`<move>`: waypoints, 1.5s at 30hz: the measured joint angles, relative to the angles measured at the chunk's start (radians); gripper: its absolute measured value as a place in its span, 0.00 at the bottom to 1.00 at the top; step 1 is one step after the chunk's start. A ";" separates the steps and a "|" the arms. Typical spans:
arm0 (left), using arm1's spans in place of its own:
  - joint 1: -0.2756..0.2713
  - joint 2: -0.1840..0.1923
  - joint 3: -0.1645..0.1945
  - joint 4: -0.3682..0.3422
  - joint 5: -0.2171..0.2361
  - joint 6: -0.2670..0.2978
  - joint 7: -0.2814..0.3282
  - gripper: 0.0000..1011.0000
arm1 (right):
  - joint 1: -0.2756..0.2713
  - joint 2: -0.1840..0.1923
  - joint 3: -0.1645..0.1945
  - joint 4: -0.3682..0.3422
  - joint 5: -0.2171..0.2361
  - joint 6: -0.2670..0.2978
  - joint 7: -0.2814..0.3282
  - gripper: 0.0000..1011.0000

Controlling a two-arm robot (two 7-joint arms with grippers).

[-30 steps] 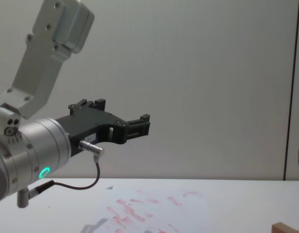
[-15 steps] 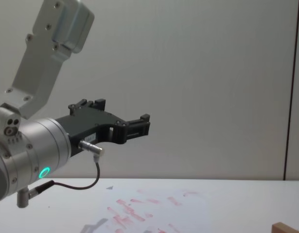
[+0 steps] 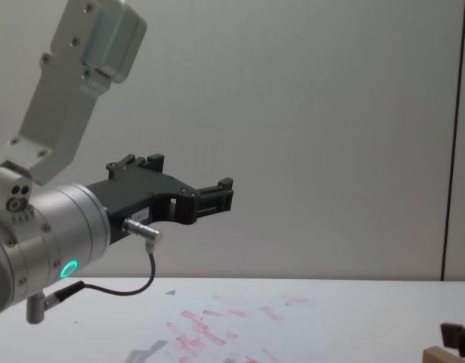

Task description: Use the one hand to pick up the stamp and affix it onto the A4 paper.

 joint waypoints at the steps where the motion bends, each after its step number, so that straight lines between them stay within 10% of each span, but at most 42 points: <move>1: 0.000 0.000 0.000 0.000 0.000 0.000 0.000 0.99 | 0.003 -0.002 -0.002 0.003 -0.002 0.002 0.001 0.99; 45: 0.000 0.000 0.000 0.000 0.000 0.000 0.000 0.99 | 0.087 -0.090 -0.074 0.113 -0.144 0.097 0.008 0.88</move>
